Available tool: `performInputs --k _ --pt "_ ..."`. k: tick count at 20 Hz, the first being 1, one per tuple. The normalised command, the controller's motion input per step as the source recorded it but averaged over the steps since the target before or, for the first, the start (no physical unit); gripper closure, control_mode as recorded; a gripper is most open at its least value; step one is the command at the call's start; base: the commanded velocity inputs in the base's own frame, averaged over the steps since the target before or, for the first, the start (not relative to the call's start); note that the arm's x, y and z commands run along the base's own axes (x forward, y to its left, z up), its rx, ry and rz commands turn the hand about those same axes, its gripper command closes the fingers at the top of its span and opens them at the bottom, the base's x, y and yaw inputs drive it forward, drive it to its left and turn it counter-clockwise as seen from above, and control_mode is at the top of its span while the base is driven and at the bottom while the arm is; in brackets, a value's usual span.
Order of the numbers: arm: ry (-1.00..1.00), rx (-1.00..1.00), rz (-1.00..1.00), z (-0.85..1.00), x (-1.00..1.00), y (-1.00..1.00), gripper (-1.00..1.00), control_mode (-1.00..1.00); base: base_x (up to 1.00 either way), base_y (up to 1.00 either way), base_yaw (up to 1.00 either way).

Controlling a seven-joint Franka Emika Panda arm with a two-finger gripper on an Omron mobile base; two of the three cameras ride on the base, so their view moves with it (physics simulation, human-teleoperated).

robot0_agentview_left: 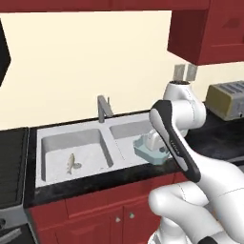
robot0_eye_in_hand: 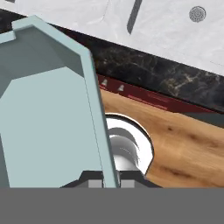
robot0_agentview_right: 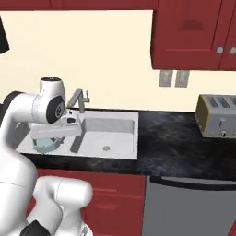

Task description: Pick the tupperware and cup and place them in the sink. Then turn on the water.

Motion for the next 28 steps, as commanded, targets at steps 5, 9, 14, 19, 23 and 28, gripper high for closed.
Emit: performInputs --k 5,9,14,19,23,28 --pt "0.00 0.00 0.00 0.00 0.00 0.00 1.00 1.00 0.84 0.34 -0.69" --pt "0.00 0.00 0.00 0.00 0.00 0.00 1.00 1.00 0.97 1.00 -0.52" --pt "0.00 0.00 0.00 0.00 0.00 0.00 1.00 1.00 0.78 1.00 -0.25" --pt "0.00 0.00 0.00 0.00 0.00 0.00 1.00 1.00 0.24 1.00 0.03" --pt "0.00 0.00 0.00 0.00 0.00 0.00 1.00 1.00 -0.18 0.71 0.33" --pt "0.00 0.00 0.00 0.00 0.00 0.00 1.00 1.00 -0.02 0.48 0.48"
